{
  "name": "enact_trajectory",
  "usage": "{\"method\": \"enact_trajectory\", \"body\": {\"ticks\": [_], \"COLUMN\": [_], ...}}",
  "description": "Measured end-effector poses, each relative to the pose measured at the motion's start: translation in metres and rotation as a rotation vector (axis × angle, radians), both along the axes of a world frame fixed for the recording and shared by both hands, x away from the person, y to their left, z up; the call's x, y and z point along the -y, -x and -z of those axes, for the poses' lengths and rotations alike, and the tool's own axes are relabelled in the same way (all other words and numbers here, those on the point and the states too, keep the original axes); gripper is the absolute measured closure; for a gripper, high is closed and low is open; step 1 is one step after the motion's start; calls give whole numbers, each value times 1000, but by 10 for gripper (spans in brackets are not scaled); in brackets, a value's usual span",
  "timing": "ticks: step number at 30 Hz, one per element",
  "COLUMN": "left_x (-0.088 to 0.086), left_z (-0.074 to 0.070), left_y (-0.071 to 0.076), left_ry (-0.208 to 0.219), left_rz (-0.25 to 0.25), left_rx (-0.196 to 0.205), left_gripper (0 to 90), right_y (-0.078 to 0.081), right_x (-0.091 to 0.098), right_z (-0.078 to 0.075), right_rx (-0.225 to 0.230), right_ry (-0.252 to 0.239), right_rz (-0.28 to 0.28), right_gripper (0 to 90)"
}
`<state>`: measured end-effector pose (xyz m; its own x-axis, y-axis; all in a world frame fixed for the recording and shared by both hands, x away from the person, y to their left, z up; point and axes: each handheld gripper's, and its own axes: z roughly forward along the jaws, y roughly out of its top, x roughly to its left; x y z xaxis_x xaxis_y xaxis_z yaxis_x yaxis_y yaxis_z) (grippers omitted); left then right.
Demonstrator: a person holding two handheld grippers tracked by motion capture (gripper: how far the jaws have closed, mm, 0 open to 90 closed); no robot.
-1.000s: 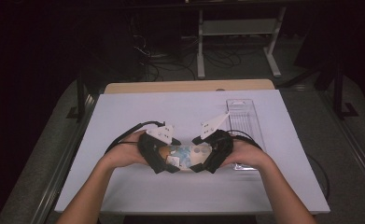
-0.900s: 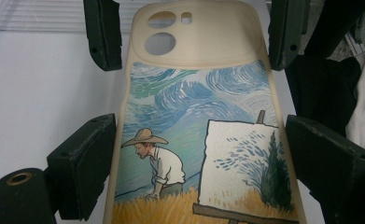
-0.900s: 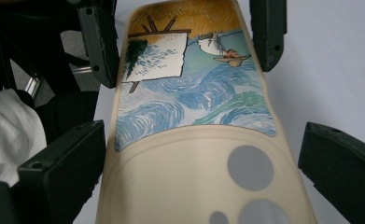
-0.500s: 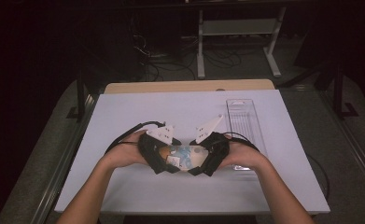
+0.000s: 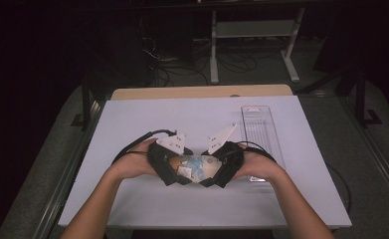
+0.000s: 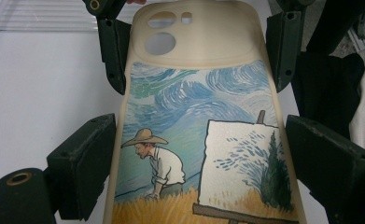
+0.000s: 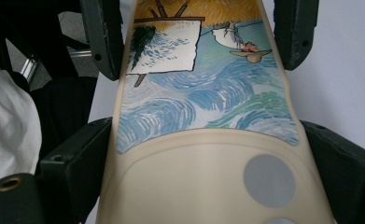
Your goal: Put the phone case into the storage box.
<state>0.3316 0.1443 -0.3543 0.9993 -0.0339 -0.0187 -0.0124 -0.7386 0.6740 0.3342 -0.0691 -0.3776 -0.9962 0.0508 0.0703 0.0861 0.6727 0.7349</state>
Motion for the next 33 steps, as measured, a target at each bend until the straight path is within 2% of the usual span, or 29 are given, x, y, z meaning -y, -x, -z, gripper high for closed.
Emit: {"method": "enact_trajectory", "body": {"ticks": [5, 9, 10, 13, 15, 18, 24, 29, 31, 33], "left_x": [-1, -2, -2, -3, -3, -7, -20, -32, -38, -43], "left_z": [0, 1, 1, 2, 2, -2, -8, -10, -10, -8], "left_y": [0, 1, 1, 3, 3, 0, -6, -10, -10, -8], "left_ry": [3, 3, 0, 10, 16, 42, 95, 103, 103, 119], "left_rz": [-1, 2, 5, -19, -30, -50, -141, -226, -256, -290], "left_rx": [-7, 10, 26, 40, 17, 21, 23, 26, 29, 35], "left_gripper": [114, 111, 109, 87, 34, 10, 0, 0, 0, 0], "right_y": [-1, -1, -1, -1, -3, -4, -8, -11, -10, -12], "right_x": [-1, -1, -2, -2, -2, 0, 6, 12, 15, 18], "right_z": [-1, -1, 0, 0, 0, -1, -1, -1, -2, -1], "right_rx": [-7, -11, -12, -17, -15, -17, -21, -26, -47, -48], "right_ry": [4, -2, -3, -6, -5, -5, 6, 4, 0, -7], "right_rz": [-5, -5, -3, 11, 24, 44, 98, 152, 184, 200], "right_gripper": [93, 99, 99, 101, 101, 101, 101, 101, 101, 101]}}
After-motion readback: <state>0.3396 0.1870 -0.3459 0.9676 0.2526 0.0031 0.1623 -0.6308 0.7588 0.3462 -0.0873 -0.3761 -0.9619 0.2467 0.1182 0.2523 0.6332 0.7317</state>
